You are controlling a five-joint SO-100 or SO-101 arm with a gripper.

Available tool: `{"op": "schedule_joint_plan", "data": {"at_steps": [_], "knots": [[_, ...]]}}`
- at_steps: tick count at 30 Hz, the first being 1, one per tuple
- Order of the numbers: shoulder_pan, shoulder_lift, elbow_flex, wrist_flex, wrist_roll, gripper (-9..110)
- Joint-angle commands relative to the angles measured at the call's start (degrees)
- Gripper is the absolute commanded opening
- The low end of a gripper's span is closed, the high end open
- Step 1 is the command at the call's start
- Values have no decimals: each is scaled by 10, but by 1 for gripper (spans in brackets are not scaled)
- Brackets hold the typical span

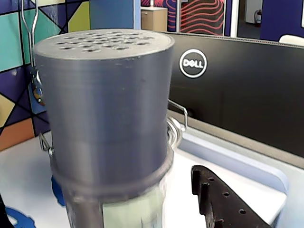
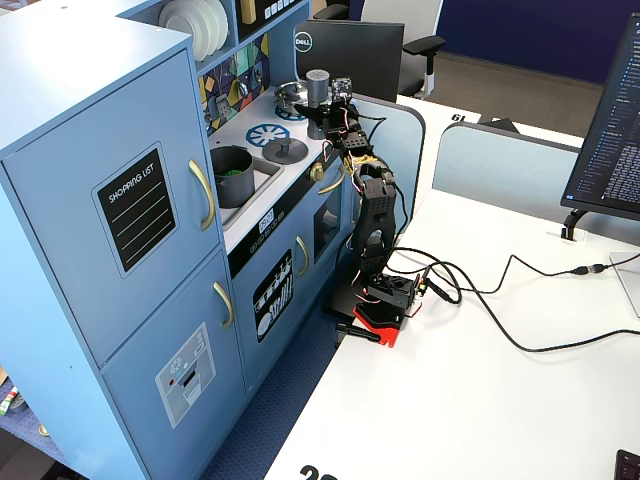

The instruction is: Put salt in the gray recipient

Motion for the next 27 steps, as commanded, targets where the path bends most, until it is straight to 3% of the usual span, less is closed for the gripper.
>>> {"op": "schedule_joint_plan", "data": {"at_steps": [1, 13, 15, 18, 23, 27], "knots": [[-12, -28, -83, -17, -5, 56], [-33, -133, -185, -28, -30, 45], [-39, -145, -199, -31, -39, 32], [-53, -164, -227, -52, -33, 0], [-58, -121, -237, -86, 24, 0], [-70, -25, -248, 32, 104, 0]]}}
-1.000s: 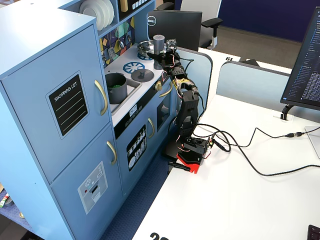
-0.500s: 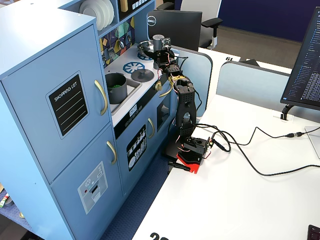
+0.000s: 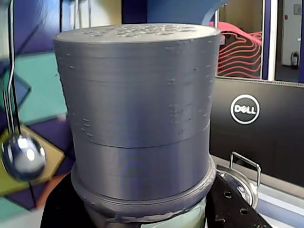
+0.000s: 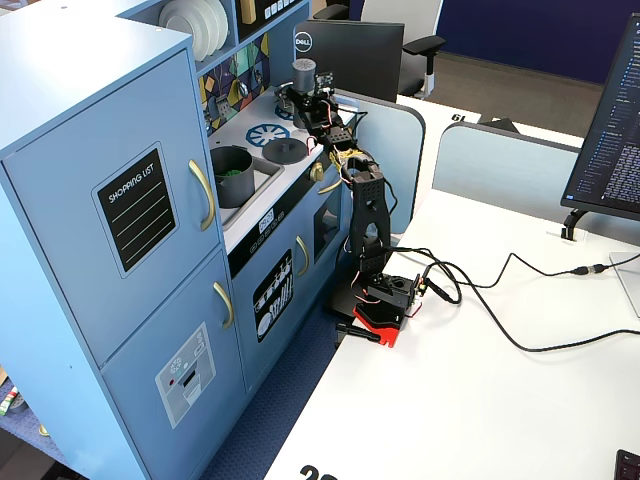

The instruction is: Put salt in the gray recipient

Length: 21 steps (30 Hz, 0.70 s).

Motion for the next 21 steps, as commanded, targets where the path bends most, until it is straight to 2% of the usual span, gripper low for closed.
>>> {"op": "schedule_joint_plan", "data": {"at_steps": [1, 4, 6, 14, 21], "knots": [[-24, 152, -60, 118, 96, 0], [-65, 243, -56, 296, 215, 0], [-112, 302, -36, 374, 315, 0], [-358, 391, -33, 465, 708, 0], [-441, 296, -176, 549, 1073, 0]]}}
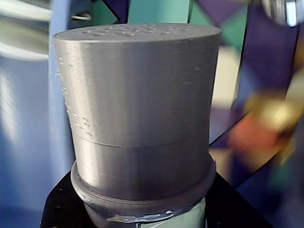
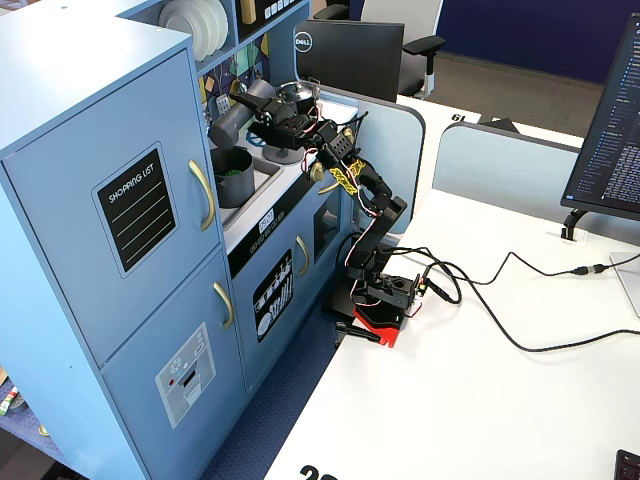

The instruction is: Put salt in the gray recipient

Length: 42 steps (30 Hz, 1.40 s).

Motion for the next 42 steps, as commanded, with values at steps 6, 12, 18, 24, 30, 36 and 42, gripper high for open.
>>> {"op": "schedule_joint_plan", "data": {"at_steps": [6, 12, 18, 24, 30, 36, 42], "knots": [[-91, -66, -106, 32, 386, 0], [-115, -77, -107, -27, 487, 0], [-114, -112, -169, 13, 522, 0], [-98, -170, -249, 211, 565, 0], [-122, -133, -175, 21, 518, 0], [-114, -178, -262, 91, 505, 0], [-105, -175, -225, 226, 528, 0]]}}
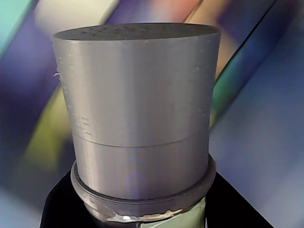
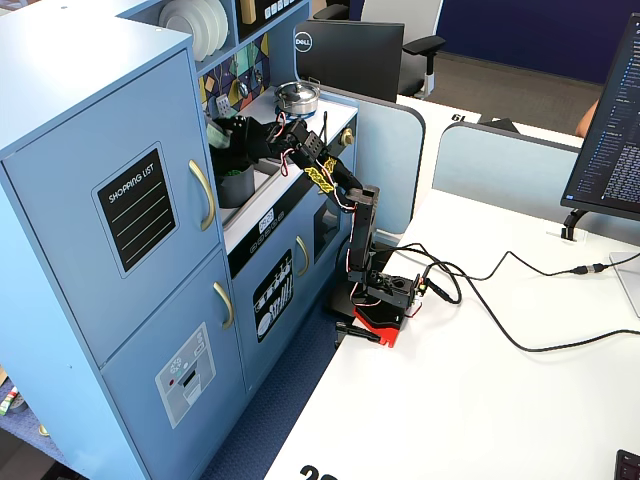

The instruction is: Put salt in the gray recipient

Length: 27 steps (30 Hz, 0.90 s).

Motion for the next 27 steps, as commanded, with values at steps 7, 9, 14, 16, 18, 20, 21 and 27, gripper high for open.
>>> {"op": "schedule_joint_plan", "data": {"at_steps": [7, 9, 14, 16, 18, 20, 21, 27], "knots": [[-13, 14, 4, -211, -64, 0], [-11, -12, -50, -179, -61, 0], [13, -32, -70, 30, -18, 0], [15, -18, -30, 34, -16, 0], [11, -6, -4, -13, -26, 0], [9, -3, 3, -91, -44, 0], [6, -3, 3, -133, -52, 0], [12, -19, -33, -212, -156, 0]]}}
